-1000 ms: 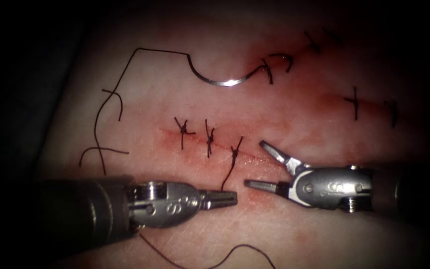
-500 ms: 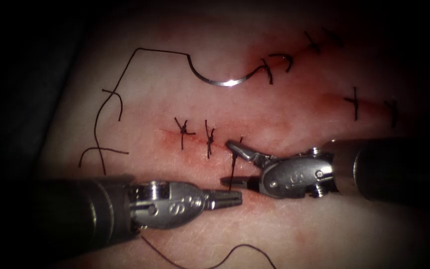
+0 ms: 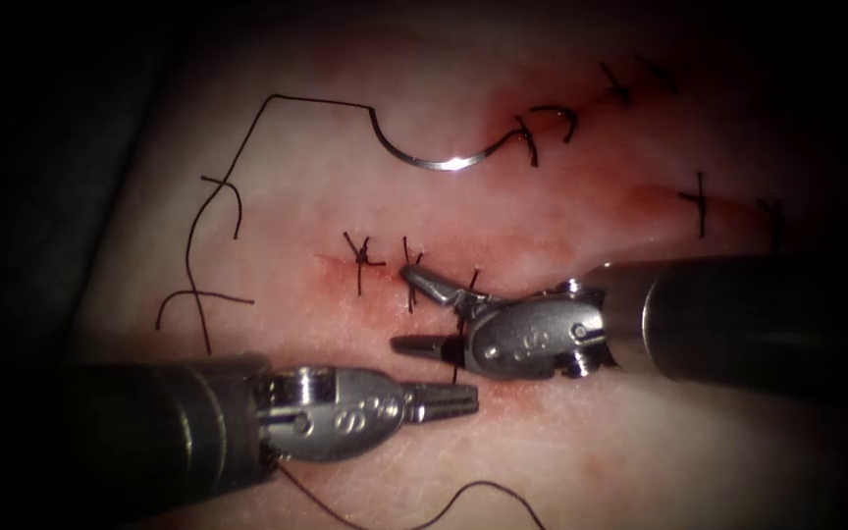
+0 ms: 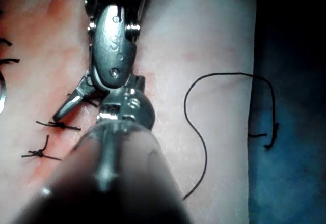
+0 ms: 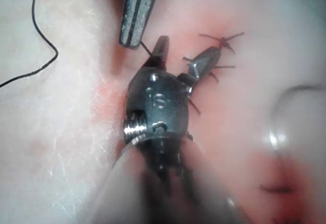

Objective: Wound Closure
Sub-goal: Cut the suture with the right cutter, then set down the short suture piece with the left tool.

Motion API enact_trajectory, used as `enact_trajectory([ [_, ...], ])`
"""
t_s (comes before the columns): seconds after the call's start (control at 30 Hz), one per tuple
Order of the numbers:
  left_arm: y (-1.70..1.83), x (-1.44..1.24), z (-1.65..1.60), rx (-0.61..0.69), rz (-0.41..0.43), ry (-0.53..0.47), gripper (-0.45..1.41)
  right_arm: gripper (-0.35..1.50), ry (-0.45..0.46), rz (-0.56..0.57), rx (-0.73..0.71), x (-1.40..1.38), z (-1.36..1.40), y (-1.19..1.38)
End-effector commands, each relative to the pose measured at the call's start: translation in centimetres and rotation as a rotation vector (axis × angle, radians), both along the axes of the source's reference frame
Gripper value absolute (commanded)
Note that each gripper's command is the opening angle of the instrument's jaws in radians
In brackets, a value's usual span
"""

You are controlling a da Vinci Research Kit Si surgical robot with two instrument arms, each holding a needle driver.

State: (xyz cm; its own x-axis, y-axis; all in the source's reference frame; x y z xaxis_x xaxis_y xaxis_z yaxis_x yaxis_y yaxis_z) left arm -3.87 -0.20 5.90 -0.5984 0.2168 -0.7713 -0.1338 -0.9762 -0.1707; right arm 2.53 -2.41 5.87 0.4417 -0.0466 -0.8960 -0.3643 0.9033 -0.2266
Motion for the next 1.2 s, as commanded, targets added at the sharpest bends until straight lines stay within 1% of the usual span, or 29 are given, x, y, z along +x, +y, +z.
enact_trajectory([
  [0.03,-0.03,-0.06,0.07,0.0,0.001,-0.001,-0.45,1.18,0.003,-0.001,-0.001,0.09,0.08,-0.05],
  [0.2,-0.05,-0.07,0.07,-0.002,0.001,-0.001,-0.45,1.15,-0.001,-0.005,-0.003,0.11,0.12,-0.07],
  [0.27,-0.07,-0.07,0.07,-0.003,0.001,0.0,-0.45,1.06,-0.002,-0.005,-0.003,0.11,0.13,-0.07],
  [0.3,-0.07,-0.07,0.07,-0.003,0.002,-0.002,-0.45,0.95,-0.002,-0.005,-0.003,0.1,0.13,-0.07],
  [0.33,-0.08,-0.07,0.08,-0.004,0.002,-0.001,-0.45,0.66,0.001,-0.007,-0.004,0.1,0.13,-0.07],
  [0.37,-0.09,-0.07,0.08,-0.005,0.002,-0.001,-0.45,0.19,0.0,-0.009,-0.002,0.1,0.13,-0.07],
  [0.4,-0.11,-0.08,0.08,-0.006,0.002,-0.002,-0.45,-0.35,-0.008,-0.022,0.008,0.1,0.12,-0.07],
  [0.6,-0.2,-0.04,0.09,-0.013,0.007,-0.003,-0.45,-0.35,-0.021,-0.03,-0.006,0.13,0.12,-0.03],
  [0.63,-0.22,-0.02,0.08,-0.013,0.009,-0.004,-0.45,-0.05,-0.02,-0.031,-0.006,0.12,0.12,-0.04],
  [0.67,-0.24,0.03,0.08,-0.014,0.013,-0.006,-0.45,0.39,-0.021,-0.035,-0.005,0.11,0.12,-0.04],
  [0.7,-0.26,0.08,0.08,-0.015,0.017,-0.008,-0.45,0.78,-0.016,-0.036,0.0,0.08,0.1,-0.05],
  [0.73,-0.29,0.22,0.06,-0.018,0.024,-0.017,-0.45,1.03,-0.003,-0.038,0.016,0.01,0.07,-0.08],
  [0.77,-0.31,0.28,0.05,-0.023,0.02,-0.025,-0.45,1.13,0.007,-0.039,0.019,-0.05,0.03,-0.1],
  [0.8,-0.36,0.43,0.03,-0.035,0.012,-0.038,-0.45,1.23,0.02,-0.023,0.03,-0.15,-0.02,-0.11],
  [0.83,-0.39,0.54,0.01,-0.043,0.006,-0.036,-0.45,1.26,0.027,-0.016,0.026,-0.23,-0.06,-0.12],
  [0.97,-0.49,0.9,-0.06,-0.075,-0.014,-0.022,-0.45,1.26,0.032,0.012,0.018,-0.48,-0.15,-0.12],
  [1.03,-0.6,1.25,-0.14,-0.084,-0.042,-0.028,-0.45,1.23,0.042,0.032,0.009,-0.68,-0.18,-0.11],
  [1.07,-0.62,1.33,-0.15,-0.078,-0.049,-0.033,-0.45,1.23,0.037,0.035,0.011,-0.71,-0.18,-0.11],
  [1.17,-0.81,1.72,-0.11,-0.066,-0.103,-0.019,-0.45,1.18,0.028,0.05,0.009,-0.82,-0.14,-0.1],
  [1.2,-0.87,1.79,-0.07,-0.056,-0.117,-0.016,-0.45,1.14,0.027,0.05,0.009,-0.83,-0.14,-0.1],
])
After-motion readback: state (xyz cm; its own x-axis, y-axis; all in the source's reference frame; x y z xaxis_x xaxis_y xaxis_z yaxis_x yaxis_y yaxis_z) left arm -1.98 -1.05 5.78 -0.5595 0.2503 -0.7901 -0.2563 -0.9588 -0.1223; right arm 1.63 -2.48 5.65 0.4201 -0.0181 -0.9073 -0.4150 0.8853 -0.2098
